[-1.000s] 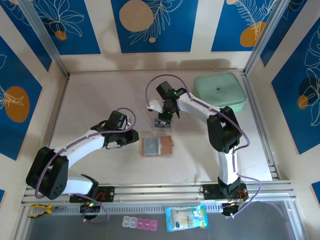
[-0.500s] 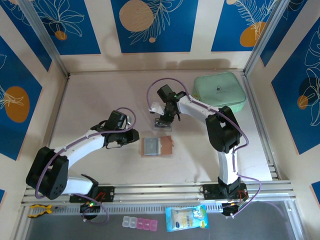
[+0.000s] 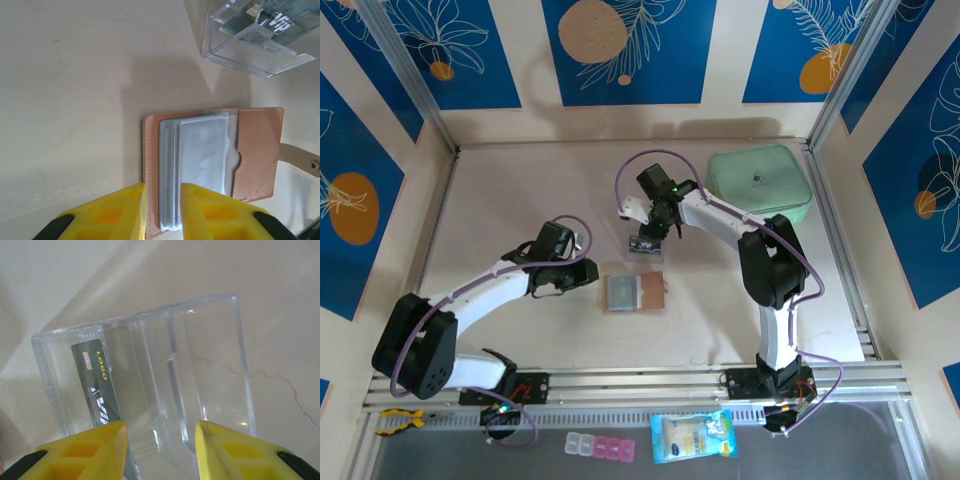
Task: Take the credit cards out of the card holder
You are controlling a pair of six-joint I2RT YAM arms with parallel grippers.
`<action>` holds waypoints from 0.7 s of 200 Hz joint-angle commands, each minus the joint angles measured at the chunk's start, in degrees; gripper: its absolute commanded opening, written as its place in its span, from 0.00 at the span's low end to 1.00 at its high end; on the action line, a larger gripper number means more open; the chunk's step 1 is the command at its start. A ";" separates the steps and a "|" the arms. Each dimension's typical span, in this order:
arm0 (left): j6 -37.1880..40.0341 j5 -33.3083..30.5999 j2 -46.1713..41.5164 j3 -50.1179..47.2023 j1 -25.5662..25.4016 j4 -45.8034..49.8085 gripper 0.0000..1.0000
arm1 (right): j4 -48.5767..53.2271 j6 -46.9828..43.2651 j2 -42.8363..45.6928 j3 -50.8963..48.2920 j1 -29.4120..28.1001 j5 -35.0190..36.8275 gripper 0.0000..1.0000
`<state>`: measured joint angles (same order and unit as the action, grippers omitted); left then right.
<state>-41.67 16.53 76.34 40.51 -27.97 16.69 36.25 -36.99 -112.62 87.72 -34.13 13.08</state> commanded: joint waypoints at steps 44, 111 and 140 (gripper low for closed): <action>-0.25 1.39 -0.52 -0.08 0.56 -0.18 0.25 | -1.77 0.16 -0.79 0.31 0.77 0.95 0.41; -0.08 1.38 -0.33 0.25 0.56 0.17 0.25 | -3.01 -0.32 -1.43 -2.98 0.07 0.71 0.42; -0.06 1.62 -0.13 0.53 0.56 0.06 0.25 | -3.37 -0.98 -0.34 -3.06 0.19 0.96 0.42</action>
<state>-41.65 16.53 76.34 40.51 -27.97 16.71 32.97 -37.06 -113.78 85.60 -33.69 14.20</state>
